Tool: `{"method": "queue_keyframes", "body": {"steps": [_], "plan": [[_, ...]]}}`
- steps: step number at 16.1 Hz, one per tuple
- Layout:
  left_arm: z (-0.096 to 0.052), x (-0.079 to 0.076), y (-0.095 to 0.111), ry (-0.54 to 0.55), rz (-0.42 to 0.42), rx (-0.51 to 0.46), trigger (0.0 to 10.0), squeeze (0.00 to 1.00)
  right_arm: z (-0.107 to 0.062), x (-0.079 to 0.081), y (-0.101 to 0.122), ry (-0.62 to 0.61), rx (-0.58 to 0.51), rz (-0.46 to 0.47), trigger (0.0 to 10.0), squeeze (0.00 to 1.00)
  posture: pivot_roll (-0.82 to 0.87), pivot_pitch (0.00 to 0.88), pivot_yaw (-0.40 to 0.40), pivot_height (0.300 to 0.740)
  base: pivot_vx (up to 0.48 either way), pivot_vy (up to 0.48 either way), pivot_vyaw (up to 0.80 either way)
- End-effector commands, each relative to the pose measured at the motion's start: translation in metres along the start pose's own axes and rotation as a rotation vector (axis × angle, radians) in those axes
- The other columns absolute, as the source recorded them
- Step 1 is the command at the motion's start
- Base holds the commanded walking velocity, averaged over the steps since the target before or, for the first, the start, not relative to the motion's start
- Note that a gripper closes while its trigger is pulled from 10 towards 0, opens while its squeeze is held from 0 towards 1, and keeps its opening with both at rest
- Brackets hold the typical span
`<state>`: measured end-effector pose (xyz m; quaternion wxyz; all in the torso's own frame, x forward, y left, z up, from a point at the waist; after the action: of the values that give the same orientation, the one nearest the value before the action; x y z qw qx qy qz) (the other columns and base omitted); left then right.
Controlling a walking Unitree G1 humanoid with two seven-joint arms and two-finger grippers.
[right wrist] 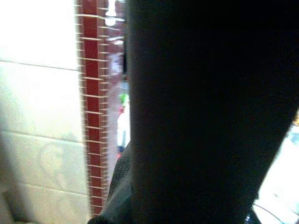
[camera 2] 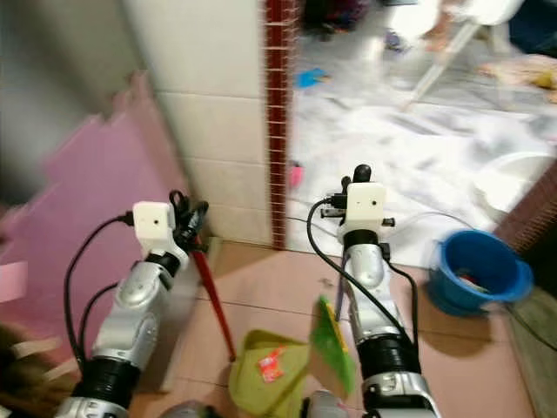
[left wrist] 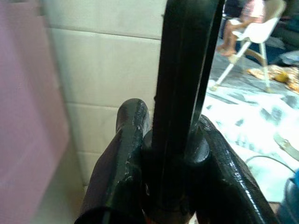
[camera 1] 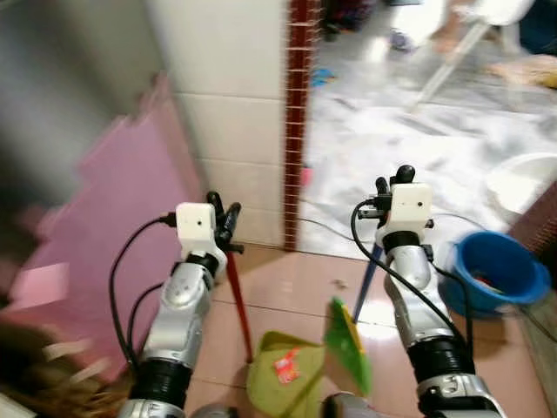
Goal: Sweep floor
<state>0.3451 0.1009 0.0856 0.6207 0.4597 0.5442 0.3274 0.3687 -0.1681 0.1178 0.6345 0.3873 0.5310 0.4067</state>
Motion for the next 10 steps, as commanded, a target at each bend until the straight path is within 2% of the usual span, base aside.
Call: {"method": "queue_keyframes", "body": {"steps": [1,10], "plan": [[0.0037,-0.0162,0.0098,-0.055,-0.028,-0.035,10.0,0.0,0.0029,-0.0083,0.003,-0.021,-0.013,-0.028,10.0,0.0,-0.07,0.0,0.069,0.74,0.0,-0.472,-0.8],[0.005,-0.0159,0.005,-0.055,-0.037,-0.014,10.0,0.0,0.0053,-0.0126,0.0038,-0.016,-0.013,-0.053,10.0,0.0,-0.08,0.0,0.068,0.74,0.0,-0.472,-0.8]]}}
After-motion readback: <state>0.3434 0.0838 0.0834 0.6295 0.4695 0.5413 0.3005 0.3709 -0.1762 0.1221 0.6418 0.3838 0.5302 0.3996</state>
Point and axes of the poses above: a point about 5 cm out from each wrist's last joint towards the gripper, its own z axis pointing out of the wrist towards the gripper, its own y axis along the axis of the wrist's last joint, x = y × z, the point moved 5 cm from there along z, pointing out of the wrist towards the gripper, and after that the axes turned 14 degrees about -z, right-handed, at the moved point
